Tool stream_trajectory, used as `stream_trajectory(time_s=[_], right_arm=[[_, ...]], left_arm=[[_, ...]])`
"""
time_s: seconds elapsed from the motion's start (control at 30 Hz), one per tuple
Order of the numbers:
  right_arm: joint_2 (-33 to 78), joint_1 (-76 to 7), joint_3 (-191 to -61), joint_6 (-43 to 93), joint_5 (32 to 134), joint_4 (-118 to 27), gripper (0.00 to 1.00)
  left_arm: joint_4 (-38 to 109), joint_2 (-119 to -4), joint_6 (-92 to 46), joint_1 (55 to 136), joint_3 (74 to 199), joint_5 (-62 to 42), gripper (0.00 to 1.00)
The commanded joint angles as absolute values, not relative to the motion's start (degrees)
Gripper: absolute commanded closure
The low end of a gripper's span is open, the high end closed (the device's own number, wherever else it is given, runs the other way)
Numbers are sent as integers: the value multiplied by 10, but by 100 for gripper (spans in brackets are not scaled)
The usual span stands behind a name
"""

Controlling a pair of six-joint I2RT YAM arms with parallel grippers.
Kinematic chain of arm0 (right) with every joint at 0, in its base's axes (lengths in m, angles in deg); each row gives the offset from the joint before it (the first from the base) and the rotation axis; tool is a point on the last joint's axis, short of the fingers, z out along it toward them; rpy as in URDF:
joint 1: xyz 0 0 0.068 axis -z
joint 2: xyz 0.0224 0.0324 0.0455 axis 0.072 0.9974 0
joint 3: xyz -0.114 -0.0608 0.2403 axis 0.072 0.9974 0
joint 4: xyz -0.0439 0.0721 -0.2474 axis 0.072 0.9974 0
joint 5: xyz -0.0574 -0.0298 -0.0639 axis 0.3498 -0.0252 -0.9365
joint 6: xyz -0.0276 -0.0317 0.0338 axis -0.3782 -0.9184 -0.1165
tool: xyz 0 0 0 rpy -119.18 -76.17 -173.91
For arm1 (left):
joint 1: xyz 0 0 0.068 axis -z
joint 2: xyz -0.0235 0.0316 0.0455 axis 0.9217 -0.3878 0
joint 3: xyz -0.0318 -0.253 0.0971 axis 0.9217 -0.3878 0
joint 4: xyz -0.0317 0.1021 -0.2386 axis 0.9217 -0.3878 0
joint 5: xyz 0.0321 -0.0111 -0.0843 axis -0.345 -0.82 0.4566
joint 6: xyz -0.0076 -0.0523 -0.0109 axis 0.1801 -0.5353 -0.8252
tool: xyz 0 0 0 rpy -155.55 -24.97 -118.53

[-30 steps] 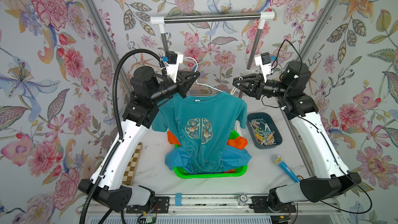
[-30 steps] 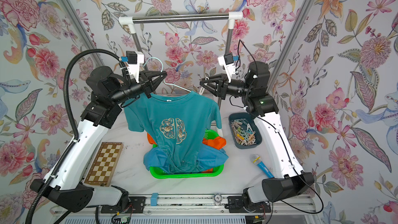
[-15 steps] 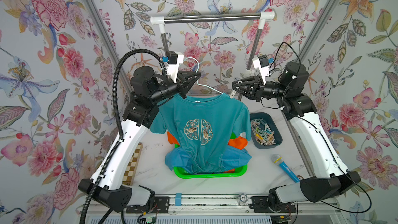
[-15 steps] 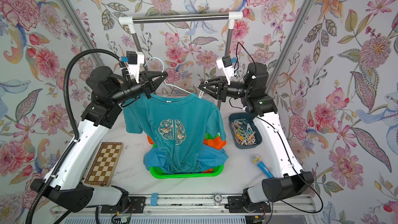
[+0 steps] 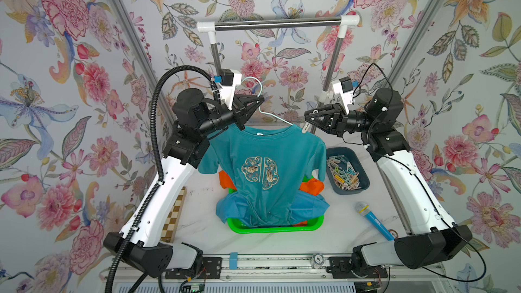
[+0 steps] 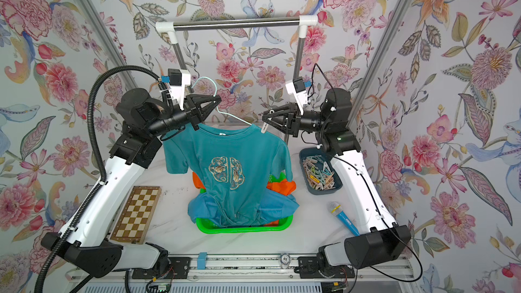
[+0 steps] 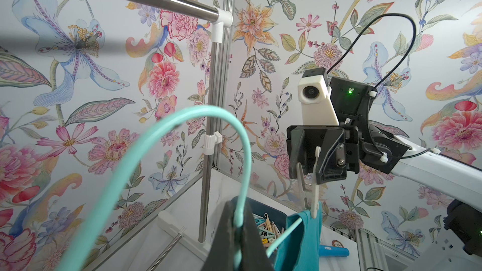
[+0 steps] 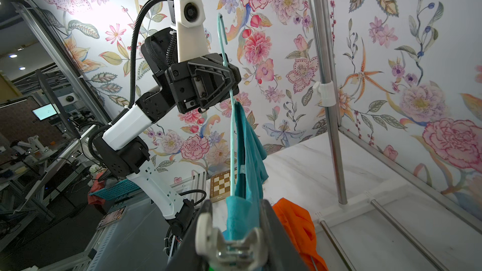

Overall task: Use clothespins to secure the t-shirt on both sides of the hanger
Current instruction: Clamp the T-shirt on the hanger.

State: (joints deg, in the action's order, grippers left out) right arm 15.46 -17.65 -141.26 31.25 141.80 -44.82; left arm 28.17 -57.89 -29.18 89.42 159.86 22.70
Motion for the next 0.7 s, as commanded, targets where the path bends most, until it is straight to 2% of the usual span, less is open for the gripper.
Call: stream_trajectory(time_s=[0.0,0.67], right_arm=[[141,-171,-1405,366,1445,-530,70],[123,-183,-1359,383,1441,-562,70]], left_arm=[[320,-562,-303,890,1596,235,100],[342,-555,-321,884,1593,240,100]])
